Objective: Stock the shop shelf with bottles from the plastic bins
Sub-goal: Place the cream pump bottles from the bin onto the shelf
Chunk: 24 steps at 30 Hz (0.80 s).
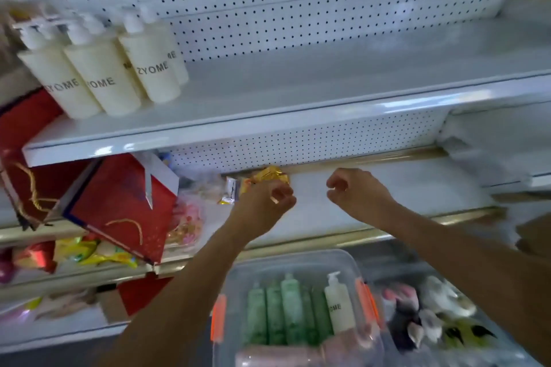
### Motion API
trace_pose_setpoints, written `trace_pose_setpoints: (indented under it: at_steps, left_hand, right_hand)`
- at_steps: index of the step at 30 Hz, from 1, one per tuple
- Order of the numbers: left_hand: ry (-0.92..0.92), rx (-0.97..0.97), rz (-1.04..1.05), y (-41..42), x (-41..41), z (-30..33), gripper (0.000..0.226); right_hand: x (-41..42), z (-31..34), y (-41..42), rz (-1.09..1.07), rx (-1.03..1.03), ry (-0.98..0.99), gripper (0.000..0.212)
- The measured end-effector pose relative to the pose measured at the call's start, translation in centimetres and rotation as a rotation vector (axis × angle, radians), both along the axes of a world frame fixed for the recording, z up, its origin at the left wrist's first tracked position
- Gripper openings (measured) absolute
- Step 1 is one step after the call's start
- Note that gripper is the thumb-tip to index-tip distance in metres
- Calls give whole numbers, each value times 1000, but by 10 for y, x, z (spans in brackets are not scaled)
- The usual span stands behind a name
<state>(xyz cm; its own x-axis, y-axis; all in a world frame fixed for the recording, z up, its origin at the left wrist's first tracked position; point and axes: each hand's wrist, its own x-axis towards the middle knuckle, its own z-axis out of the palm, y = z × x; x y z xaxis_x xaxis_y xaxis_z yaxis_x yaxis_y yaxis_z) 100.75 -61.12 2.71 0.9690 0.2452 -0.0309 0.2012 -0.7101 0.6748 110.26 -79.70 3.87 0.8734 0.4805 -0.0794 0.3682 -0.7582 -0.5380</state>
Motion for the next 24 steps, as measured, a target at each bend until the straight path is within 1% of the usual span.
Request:
trace_pose_setpoints:
  at_steps: [1,4,8,10,12,14,16,20,22,24]
  left_hand:
    - [30,-54,5,-9,-2,-18,1]
    - [156,-202,47,-35,-9,-66,9]
    - [289,-418,117,-58,-11,-125,5]
    - [354,-472,148,-66,-8,-153,6]
    - [432,-532,189,-73,-6,-182,6]
    - [526,-590,216,-78,-3,-211,16]
    - [604,-626,245,-79,1,-243,22]
    - [690,-689,339,-78,16,-297,30]
    - [726,-724,373,-80,25,-316,26]
    - [737,-731,377,-83,36,-335,26]
  right_hand:
    - [0,-17,-8,8,-22,57,18]
    - [-2,-72,-29,10,-37,209,14]
    - [-9,-143,-46,3,-51,359,6]
    - [-11,-178,-47,-40,-64,456,16]
    - [-14,-205,-44,-59,-122,530,27]
    - [-17,-227,-39,-44,-187,605,39]
    - [-17,-251,-33,-31,-261,662,45]
    - [-14,-292,-18,-53,-347,781,45]
    - [-12,-315,-14,-66,-380,813,42]
    - [-12,-333,-10,-103,-396,835,37]
